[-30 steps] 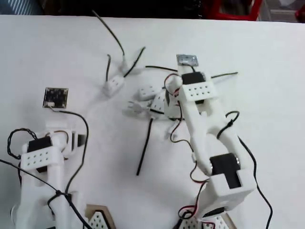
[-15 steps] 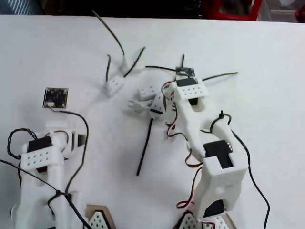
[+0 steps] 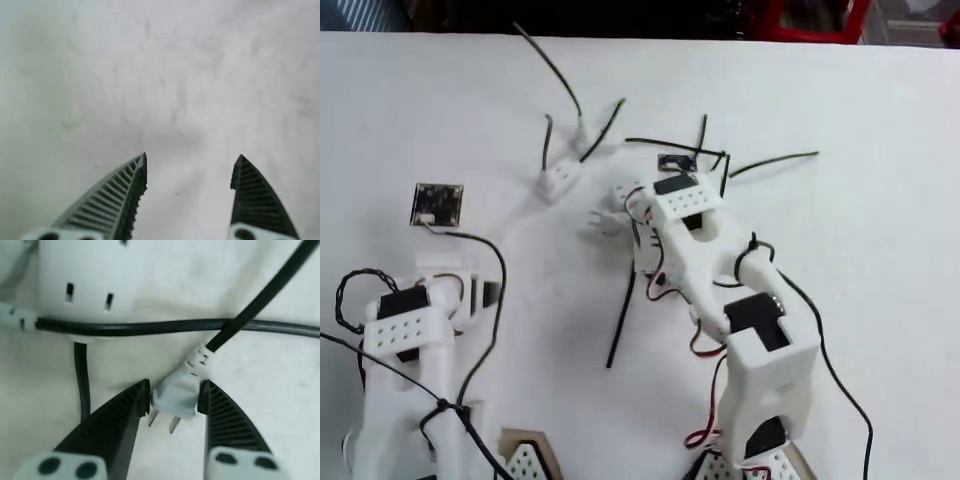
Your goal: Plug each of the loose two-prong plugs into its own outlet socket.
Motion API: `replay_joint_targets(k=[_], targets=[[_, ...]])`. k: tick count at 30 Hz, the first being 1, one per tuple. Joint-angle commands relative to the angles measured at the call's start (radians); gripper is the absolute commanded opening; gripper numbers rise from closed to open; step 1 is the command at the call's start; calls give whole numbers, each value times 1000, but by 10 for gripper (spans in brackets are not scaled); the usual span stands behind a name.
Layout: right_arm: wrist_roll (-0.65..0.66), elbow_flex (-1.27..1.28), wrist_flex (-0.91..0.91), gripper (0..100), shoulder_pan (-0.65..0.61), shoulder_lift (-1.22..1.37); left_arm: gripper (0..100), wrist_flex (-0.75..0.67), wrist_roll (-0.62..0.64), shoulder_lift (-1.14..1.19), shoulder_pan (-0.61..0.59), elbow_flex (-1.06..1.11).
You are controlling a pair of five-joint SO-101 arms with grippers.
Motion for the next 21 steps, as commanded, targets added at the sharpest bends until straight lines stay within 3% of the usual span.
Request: replay_joint_targets(k=[1,4,8,16,21], targets=[[-14,0,25,104,-1,-7,271,-18,3,-31,-4,-5],[-11,-3,33,15,-1,-12,271,-18,3,-31,-4,-5],[8,-18,61,18,42,-24,271,-18,3,-31,-5,-5],[410,-26,117,24,203,-114,271,-18,3,-31,-5,-5],[413,-23,182,156,234,-174,271,-18,3,-31,-4,-5]])
